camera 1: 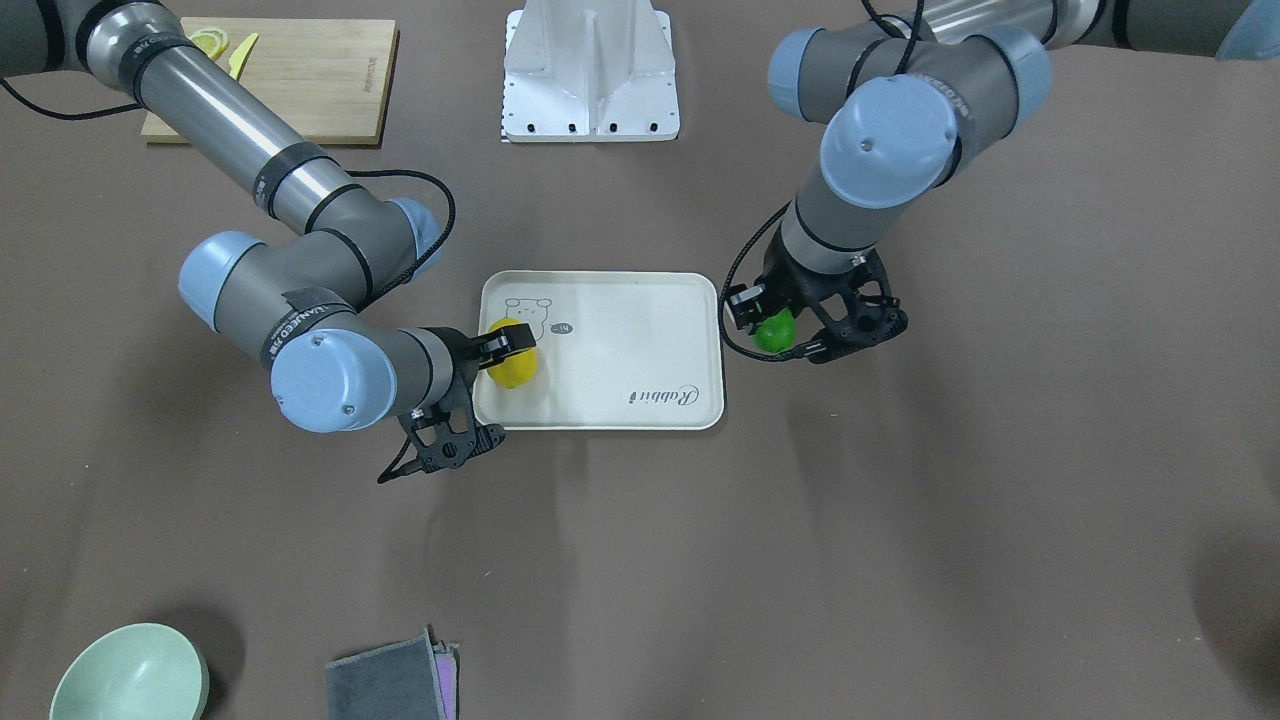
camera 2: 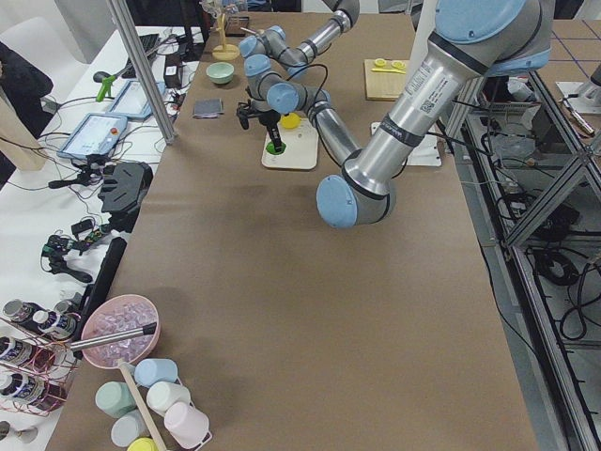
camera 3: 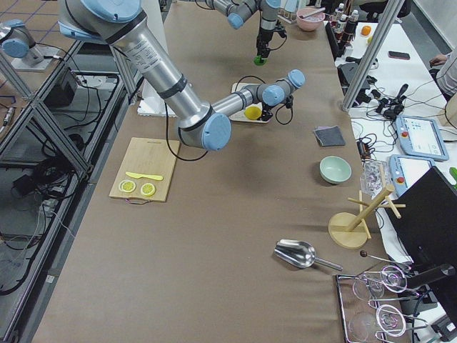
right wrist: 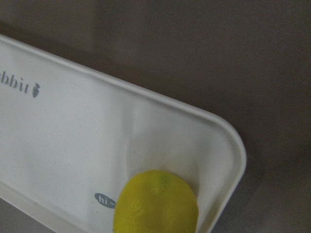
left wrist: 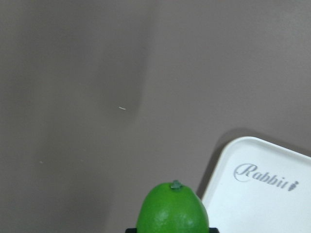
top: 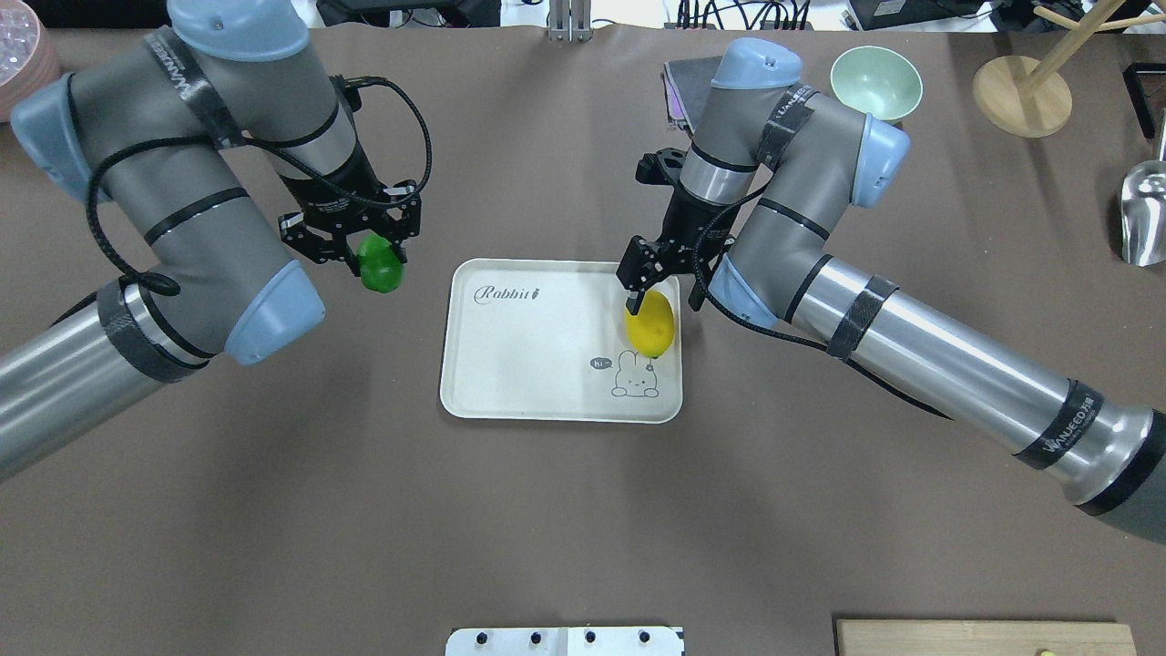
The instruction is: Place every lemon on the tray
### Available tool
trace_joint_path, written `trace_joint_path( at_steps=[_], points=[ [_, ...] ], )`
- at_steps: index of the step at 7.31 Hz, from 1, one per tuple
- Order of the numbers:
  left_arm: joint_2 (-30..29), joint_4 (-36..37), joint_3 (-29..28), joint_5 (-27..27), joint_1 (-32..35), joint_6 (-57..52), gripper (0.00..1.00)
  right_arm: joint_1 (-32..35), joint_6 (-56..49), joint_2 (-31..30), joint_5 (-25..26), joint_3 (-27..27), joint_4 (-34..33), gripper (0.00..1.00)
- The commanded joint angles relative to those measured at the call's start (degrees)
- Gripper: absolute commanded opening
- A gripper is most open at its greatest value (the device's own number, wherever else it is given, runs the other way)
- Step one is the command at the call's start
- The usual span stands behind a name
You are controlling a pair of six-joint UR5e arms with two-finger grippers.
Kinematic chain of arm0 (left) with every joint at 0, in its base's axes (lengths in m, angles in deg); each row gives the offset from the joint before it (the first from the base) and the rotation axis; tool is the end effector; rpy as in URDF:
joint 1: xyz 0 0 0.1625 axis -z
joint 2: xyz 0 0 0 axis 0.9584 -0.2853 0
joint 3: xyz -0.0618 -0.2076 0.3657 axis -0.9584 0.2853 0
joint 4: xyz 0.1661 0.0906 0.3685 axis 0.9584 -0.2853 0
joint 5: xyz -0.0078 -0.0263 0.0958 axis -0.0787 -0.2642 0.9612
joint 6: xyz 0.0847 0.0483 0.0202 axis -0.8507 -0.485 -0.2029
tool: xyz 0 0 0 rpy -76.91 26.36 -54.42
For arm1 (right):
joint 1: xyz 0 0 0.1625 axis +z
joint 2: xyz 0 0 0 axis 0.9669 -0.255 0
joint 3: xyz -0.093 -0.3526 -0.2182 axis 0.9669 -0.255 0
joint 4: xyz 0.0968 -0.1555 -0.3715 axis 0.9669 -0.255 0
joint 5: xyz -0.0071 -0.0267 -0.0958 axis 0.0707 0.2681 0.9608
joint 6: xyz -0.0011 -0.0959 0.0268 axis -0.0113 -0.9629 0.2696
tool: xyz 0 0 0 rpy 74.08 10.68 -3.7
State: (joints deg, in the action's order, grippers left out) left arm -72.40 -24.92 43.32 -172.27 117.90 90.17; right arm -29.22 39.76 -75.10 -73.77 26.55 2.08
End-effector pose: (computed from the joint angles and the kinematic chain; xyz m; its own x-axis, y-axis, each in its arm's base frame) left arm 0.4354 -0.5346 0.2092 0.6583 -0.3331 -0.6750 0.1700 0.9394 -0.2978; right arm -0.5065 -0.5919 0.3050 0.3989 -0.1901 0.8971 0.4768 0.8786 -0.0258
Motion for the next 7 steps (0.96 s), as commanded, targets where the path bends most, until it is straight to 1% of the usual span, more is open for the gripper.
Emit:
trace_joint_path(
  at_steps=[1,2,3,4,5,6,7],
  points=[
    [-4.88,-1.86,-5.43,4.18,-4.11,5.92,0.00,4.94,-0.11,-1.40,-1.84,0.27,2.43,1.00],
    [-6.29,-5.09,-8.42,4.29,-5.35,9.35,0.00,7.67,-0.20,-2.80,-3.51,0.70,2.62,0.99],
    [-6.57,-7.04,-10.10,5.51,-6.32,10.34,0.00,10.31,0.24,-5.60,-3.44,4.01,2.36,0.99],
    [-7.18,-8.98,-11.60,7.43,-7.98,12.88,0.00,13.38,0.33,-12.50,-2.74,9.53,2.10,0.98],
    [-8.75,-11.43,-14.31,9.63,-9.65,15.77,0.00,15.06,-0.45,-19.01,-2.74,14.11,2.36,0.97],
    [-10.33,-13.37,-16.78,9.91,-10.37,17.80,0.00,14.91,-1.24,-25.34,-2.39,19.03,2.53,0.96],
    [-10.35,-14.61,-17.06,10.61,-11.33,19.39,0.00,14.99,-1.43,-29.15,-2.38,22.21,2.53,0.93]
  ],
)
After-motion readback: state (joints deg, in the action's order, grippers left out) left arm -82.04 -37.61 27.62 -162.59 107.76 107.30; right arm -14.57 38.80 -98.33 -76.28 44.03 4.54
